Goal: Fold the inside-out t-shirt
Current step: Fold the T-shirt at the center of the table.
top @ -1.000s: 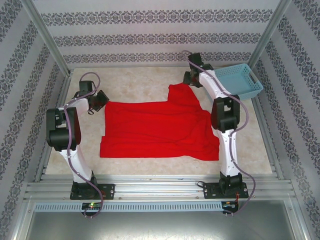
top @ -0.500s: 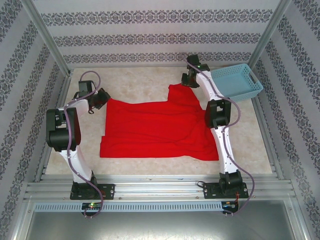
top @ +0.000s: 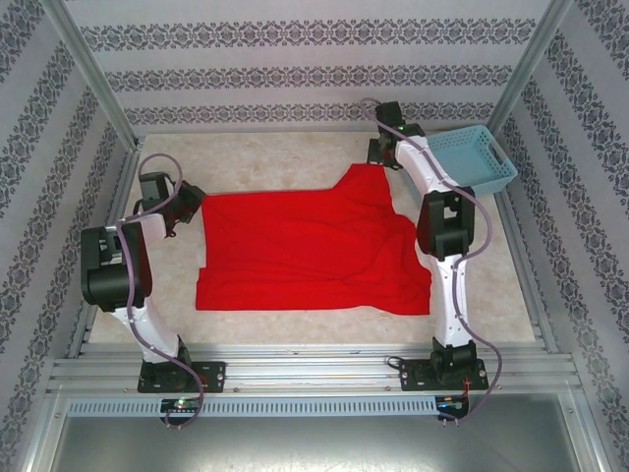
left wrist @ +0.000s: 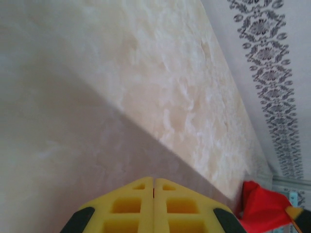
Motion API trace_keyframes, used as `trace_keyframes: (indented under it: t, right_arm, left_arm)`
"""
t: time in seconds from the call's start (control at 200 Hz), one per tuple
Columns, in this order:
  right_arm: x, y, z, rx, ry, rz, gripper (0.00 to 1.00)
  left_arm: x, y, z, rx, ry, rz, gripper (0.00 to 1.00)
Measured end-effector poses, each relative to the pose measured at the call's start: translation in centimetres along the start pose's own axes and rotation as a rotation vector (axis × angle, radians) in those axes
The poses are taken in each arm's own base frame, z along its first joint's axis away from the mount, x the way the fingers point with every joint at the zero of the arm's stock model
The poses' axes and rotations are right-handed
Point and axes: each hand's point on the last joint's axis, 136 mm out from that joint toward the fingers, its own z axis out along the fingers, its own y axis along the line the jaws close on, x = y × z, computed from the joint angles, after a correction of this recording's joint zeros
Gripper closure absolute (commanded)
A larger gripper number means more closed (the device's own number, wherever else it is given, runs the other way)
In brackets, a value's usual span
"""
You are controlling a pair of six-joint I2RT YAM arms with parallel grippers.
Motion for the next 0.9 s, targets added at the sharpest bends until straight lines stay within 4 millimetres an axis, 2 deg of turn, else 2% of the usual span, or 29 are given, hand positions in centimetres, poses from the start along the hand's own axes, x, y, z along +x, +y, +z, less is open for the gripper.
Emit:
trace_keyframes:
  t: [0.085, 0.165, 0.23, 0.325, 0.47, 0.575, 0.749, 0.904]
  right_arm:
    - [-2.0, 0.1, -3.4, -0.025, -0.089, 0.006, 1.0]
    - [-3.7, 0.6, -5.6, -0.056, -0.164, 0.01, 1.0]
    - [-4.5, 0.9, -6.7, -0.078, -0.202, 0.008, 1.0]
    - [-4.6, 1.3, -7.2, -0.098, -0.218, -0.003, 1.0]
    - [-2.5, 1.5, -6.8, -0.102, -0.188, -0.02, 1.0]
    - [-0.3, 1.5, -7.2, -0.1, -0.156, -0.033, 1.0]
    - [2.9, 1.7, -10.3, -0.113, -0.154, -0.06, 1.0]
    - [5.7, 1.4, -13.7, -0.11, -0.178, -0.068, 1.0]
  left_arm:
    - [-0.5, 0.1, -0.2, 0.007, -0.014, -0.022, 1.0]
    - [-0.7, -0.4, -0.2, 0.031, -0.02, -0.024, 1.0]
    - [-0.7, -0.7, -0.2, 0.047, -0.013, -0.027, 1.0]
    - [-0.5, -1.0, -0.2, 0.058, -0.002, -0.034, 1.0]
    - [-0.6, -1.3, -0.6, 0.061, -0.004, -0.025, 1.0]
    - [-1.0, -2.5, -1.9, 0.069, -0.031, 0.009, 1.0]
    - [-0.9, -4.0, -4.1, 0.081, -0.073, 0.071, 1.0]
    - [0.9, -2.5, -4.1, 0.045, -0.049, 0.08, 1.0]
